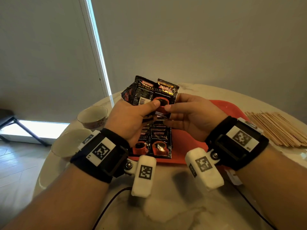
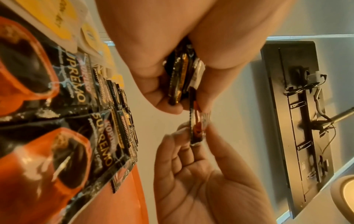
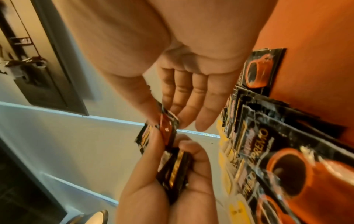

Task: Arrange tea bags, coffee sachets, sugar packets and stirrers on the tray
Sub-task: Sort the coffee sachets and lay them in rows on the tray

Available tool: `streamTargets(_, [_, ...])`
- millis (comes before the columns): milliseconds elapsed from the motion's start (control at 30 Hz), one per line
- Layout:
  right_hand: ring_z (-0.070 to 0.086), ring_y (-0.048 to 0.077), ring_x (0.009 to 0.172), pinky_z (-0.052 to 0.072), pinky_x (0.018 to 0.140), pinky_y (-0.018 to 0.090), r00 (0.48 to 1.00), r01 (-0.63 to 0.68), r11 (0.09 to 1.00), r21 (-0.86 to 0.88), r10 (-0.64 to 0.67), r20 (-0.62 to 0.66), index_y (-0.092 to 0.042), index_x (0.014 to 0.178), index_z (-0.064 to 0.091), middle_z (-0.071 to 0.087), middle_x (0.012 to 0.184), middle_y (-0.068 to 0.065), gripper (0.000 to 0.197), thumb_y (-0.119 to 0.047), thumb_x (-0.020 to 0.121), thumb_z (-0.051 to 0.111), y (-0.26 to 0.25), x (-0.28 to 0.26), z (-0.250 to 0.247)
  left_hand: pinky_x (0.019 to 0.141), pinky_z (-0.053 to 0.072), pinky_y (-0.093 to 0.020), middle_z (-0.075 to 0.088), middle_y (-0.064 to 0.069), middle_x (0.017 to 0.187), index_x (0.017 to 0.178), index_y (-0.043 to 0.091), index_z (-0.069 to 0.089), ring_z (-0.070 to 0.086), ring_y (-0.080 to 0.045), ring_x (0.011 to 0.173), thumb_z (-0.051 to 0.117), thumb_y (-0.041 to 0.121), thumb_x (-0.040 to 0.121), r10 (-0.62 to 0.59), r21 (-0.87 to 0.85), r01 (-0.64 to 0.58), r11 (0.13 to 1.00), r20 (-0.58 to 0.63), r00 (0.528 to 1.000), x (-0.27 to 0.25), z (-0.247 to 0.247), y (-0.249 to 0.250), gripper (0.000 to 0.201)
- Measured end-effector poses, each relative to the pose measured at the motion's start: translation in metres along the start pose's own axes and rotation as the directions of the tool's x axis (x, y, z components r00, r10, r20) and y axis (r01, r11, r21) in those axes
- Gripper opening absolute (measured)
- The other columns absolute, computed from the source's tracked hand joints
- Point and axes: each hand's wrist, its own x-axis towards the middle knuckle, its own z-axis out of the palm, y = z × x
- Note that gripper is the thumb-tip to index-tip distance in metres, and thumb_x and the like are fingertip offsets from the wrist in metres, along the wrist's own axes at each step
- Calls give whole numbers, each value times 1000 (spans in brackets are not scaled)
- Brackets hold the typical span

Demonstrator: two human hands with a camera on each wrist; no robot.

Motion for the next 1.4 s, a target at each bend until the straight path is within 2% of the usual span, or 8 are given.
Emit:
streamTargets(200, [71, 18, 69, 58, 64, 31, 964, 71, 997, -4, -70, -257, -9, 97, 64, 76, 88, 10, 16, -2, 87, 73, -6, 5, -18, 67, 58, -33, 73, -6, 88, 112, 8, 72, 66, -16, 72, 72, 25, 97, -61, -141, 52, 989, -60, 996, 2, 1, 4, 23])
streamTargets(400, [63, 18, 65, 52, 61, 29, 879, -245, 966, -85, 185, -440, -6, 98, 66, 69, 85, 11, 5, -4, 96, 62, 11, 14, -57, 66, 57, -34, 72, -4, 83, 107, 11, 71, 66, -14, 68, 68, 22, 100, -94, -127, 84, 988, -75, 993, 5, 1, 3, 14])
streamTargets(500, [66, 25, 76, 55, 62, 31, 865, -345, 930, -130, 261, -429, -4, 95, 65, 67, 87, 14, 4, -1, 92, 64, 18, 15, -59, 64, 57, -32, 72, -3, 83, 110, 10, 70, 66, -13, 68, 68, 21, 101, -95, -128, 85, 988, -70, 993, 5, 0, 5, 15])
streamTargets(633, [65, 19, 72, 53, 66, 29, 867, -407, 879, -249, 286, -408, -7, 90, 67, 68, 81, 9, 7, 0, 90, 69, 17, 14, -55, 62, 57, -32, 71, -4, 84, 118, 7, 69, 66, -13, 68, 67, 20, 101, -91, -137, 81, 987, -72, 993, 6, -2, 6, 22])
streamTargets(800, [62, 15, 63, 53, 58, 25, 864, -438, 844, -308, 301, -404, -5, 86, 67, 66, 75, 9, 7, 0, 91, 70, 13, 17, -51, 62, 57, -31, 71, -4, 84, 115, 6, 69, 65, -14, 68, 68, 20, 100, -97, -145, 86, 986, -67, 993, 6, -3, 8, 20])
streamTargets(1033, [64, 17, 66, 56, 71, 29, 855, -462, 829, -315, 322, -407, -1, 88, 70, 68, 76, 12, 4, -2, 89, 73, 12, 19, -51, 62, 57, -31, 72, -3, 84, 113, 9, 70, 66, -14, 69, 68, 21, 100, -120, -147, 111, 983, -53, 991, 6, -4, 9, 18])
streamTargets(1267, [66, 19, 70, 57, 76, 32, 856, -429, 871, -239, 308, -414, -2, 91, 70, 71, 75, 10, 6, -7, 93, 70, 14, 15, -54, 63, 57, -32, 73, -3, 82, 107, 11, 69, 66, -14, 68, 66, 20, 100, -159, -152, 153, 976, -24, 987, 2, -1, 13, 12])
streamTargets(1400, [61, 16, 65, 55, 67, 30, 881, -294, 947, -132, 214, -423, -9, 91, 65, 65, 76, 5, 6, -12, 95, 68, 10, 11, -56, 65, 56, -37, 74, -11, 88, 115, 8, 67, 66, -21, 72, 56, 20, 103, -197, -160, 198, 967, 20, 980, -4, 3, 15, 20])
